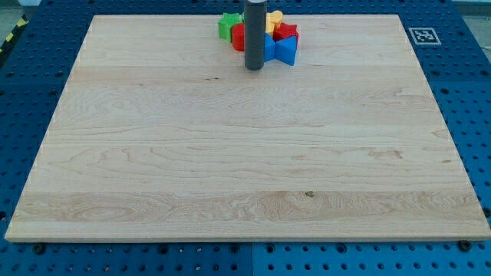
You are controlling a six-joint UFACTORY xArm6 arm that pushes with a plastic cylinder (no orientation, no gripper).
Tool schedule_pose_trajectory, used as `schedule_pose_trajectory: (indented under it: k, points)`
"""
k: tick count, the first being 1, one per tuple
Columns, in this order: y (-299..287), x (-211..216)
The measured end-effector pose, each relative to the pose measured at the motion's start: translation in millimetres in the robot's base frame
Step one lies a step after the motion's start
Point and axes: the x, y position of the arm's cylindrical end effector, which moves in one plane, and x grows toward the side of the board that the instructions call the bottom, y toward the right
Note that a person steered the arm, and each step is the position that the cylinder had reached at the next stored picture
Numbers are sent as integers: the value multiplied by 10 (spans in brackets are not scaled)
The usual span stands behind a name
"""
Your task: Move your arm towards green circle
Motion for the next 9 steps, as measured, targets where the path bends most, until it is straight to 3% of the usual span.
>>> schedule_pose_trajectory:
  k: [1,3,4,5,6,7,9]
  points:
    - [4,0]
    - [116,561]
    - [-459,788]
    - [-1168,660]
    - [-1619,11]
    - [-1661,-740]
    - [-1530,-1386]
